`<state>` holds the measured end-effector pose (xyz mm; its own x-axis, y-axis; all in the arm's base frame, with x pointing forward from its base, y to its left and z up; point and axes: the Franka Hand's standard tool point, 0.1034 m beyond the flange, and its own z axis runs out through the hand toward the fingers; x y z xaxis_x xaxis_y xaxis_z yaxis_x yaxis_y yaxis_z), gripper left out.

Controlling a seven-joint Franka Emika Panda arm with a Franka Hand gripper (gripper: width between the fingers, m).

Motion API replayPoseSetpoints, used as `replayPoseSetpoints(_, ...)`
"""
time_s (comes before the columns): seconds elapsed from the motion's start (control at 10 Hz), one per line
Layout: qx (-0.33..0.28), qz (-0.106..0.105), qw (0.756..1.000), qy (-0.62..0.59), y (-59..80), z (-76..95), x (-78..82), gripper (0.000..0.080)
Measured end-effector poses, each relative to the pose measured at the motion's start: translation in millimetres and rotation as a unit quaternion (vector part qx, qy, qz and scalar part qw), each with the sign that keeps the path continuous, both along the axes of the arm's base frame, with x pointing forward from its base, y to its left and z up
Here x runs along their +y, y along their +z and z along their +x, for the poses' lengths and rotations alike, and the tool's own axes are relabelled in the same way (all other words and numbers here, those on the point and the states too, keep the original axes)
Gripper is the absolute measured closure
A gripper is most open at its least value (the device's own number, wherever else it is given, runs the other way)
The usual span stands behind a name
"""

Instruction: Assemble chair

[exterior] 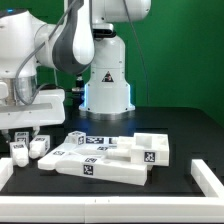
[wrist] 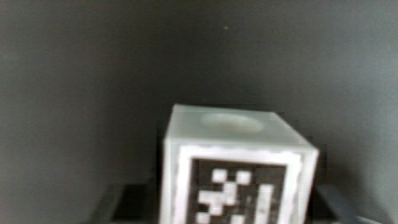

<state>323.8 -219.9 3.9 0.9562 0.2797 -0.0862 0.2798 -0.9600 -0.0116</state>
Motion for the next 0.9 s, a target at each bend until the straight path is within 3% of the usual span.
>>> replayPoseSetpoints(0.1,0.0,0.0,1.0,0.0,0.1,0.1,0.1,0.0305)
replayPoseSetpoints(0.2,-0.002,0.001,1.0,0.0,3.0,3.7,1.3,0.0305)
replayPoseSetpoints(0.3,-0.007,0.004,1.0,-0.001,11.6,12.0,6.2,0.0184)
replayPoseSetpoints(0.5,-0.013,0.018,1.0,-0.012,41.3,39.9,27.3,0.016)
replayPoseSetpoints(0.6,-0.017,0.02,1.0,-0.016,62.4,62.2,40.2,0.0151)
replayPoseSetpoints(0.7,-0.022,0.018,0.999,-0.026,70.9,74.3,53.4,0.0151)
replayPoseSetpoints(0.8,-0.018,0.018,0.998,-0.059,70.7,80.3,74.8,0.015)
replayPoseSetpoints(0.9,-0.015,0.017,0.996,-0.083,70.4,89.5,105.6,0.015)
